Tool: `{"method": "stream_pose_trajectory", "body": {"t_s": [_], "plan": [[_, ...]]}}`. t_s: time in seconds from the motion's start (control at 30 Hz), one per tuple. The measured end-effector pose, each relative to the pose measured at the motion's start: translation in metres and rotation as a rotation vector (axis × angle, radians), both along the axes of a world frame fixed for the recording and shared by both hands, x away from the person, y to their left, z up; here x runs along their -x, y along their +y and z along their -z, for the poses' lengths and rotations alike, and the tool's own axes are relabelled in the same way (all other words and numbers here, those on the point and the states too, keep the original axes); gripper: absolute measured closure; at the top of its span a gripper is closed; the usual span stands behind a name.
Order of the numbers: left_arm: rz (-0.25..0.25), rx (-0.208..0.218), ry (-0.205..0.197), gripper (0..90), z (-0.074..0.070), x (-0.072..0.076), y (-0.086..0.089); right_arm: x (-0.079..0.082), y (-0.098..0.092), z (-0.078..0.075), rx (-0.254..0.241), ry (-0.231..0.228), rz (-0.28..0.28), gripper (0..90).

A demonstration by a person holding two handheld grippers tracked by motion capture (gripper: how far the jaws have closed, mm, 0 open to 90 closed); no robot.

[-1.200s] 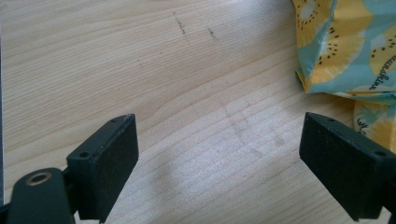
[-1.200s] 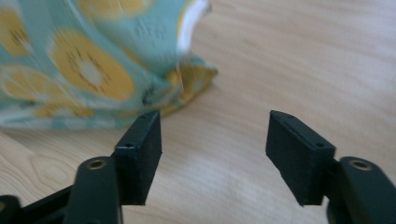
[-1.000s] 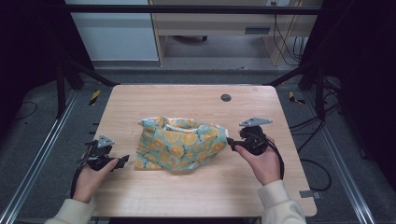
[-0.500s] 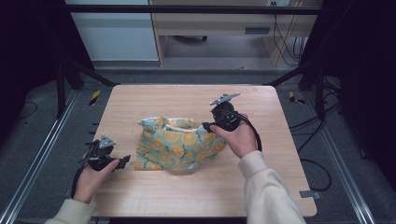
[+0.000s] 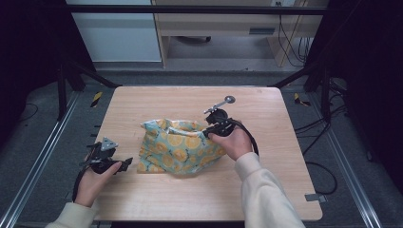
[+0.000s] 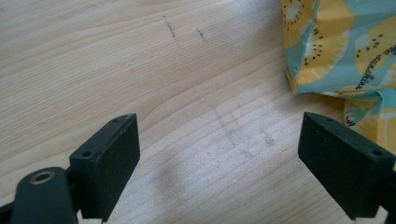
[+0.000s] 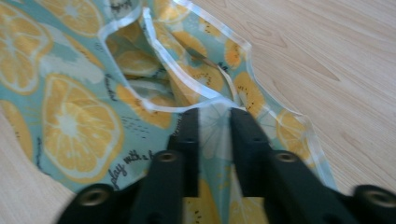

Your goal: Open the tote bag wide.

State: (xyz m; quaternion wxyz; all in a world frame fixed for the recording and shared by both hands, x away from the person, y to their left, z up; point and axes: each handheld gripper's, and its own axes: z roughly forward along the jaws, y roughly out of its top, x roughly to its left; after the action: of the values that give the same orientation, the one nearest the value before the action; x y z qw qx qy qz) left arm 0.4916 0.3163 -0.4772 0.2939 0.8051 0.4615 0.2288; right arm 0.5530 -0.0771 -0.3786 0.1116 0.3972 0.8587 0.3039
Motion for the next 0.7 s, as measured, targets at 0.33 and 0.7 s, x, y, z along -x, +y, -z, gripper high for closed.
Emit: {"method": "stream_pose_trajectory", "body": {"t_s": [0.33,0.7], "plan": [[0.004,-0.006,-0.003,13.2,-0.001,0.001,-0.001,0.031,0.002,-0.023,-0.085,-0.126,-0.055,90.0],[0.05,0.027,-0.059,24.5,-0.02,0.012,-0.006,0.101,0.003,-0.04,-0.193,-0.241,-0.154,90.0]]}}
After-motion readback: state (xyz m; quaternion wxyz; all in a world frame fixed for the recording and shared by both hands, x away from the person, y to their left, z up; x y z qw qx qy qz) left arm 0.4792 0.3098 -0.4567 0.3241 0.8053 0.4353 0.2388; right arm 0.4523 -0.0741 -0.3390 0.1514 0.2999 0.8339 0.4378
